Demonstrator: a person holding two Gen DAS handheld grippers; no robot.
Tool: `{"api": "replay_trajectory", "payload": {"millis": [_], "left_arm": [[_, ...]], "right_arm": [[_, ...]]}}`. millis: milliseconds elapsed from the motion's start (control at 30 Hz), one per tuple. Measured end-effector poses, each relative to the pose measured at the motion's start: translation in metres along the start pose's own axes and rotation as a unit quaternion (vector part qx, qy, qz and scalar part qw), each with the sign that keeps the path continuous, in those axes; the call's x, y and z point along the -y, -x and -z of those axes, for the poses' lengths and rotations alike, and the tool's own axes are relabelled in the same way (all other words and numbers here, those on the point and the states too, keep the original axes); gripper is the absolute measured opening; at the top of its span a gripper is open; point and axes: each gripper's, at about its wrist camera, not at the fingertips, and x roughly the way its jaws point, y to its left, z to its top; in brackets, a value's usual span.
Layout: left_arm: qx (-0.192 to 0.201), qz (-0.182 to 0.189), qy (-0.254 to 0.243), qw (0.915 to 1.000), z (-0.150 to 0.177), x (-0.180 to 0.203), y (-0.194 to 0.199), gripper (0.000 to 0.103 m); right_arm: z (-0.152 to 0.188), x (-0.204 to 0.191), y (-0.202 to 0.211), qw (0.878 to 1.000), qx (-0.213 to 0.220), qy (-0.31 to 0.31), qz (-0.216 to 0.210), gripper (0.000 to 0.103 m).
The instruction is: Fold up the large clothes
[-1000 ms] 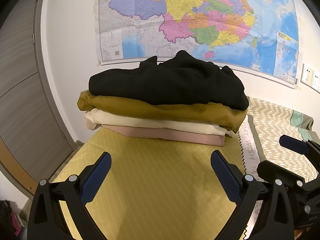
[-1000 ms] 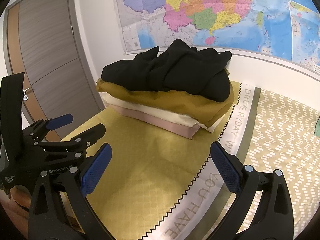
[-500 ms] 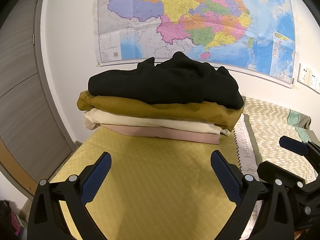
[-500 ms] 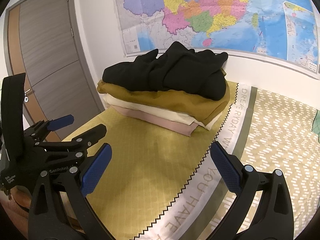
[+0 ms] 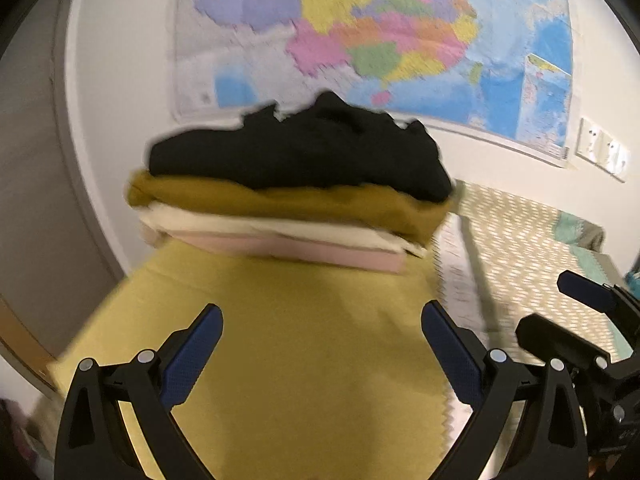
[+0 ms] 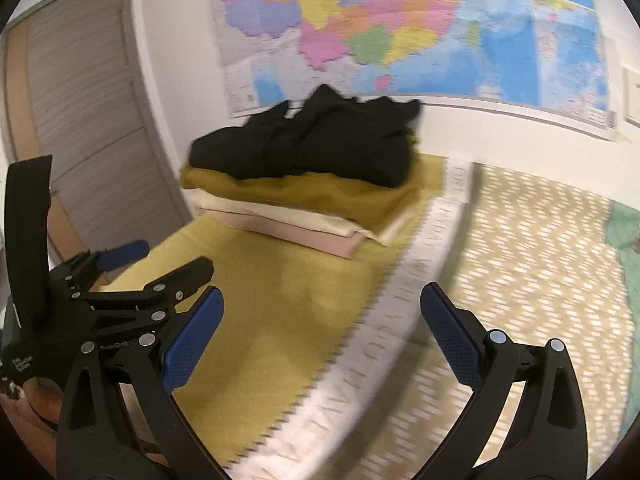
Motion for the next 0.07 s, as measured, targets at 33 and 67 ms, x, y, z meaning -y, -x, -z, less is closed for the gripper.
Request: {"api": "replay_trajectory", "payload": {"millis": [33,67], "left_arm": [[-0.011,0.008,-0.001,0.9999,0.0014,0.0074,-0.0054,0.096],[-0.02,0.015,-0.004,0.9997,0.003,0.0144,-0.0095,0.096]], "right_arm": [[0.0025,0.0082,0.0048,1.0,0.001,-0.005,0.015,0.097],[0.0052,0.0172,0.0087,0.999,-0.001,-0.011,0.03,0.097]]}}
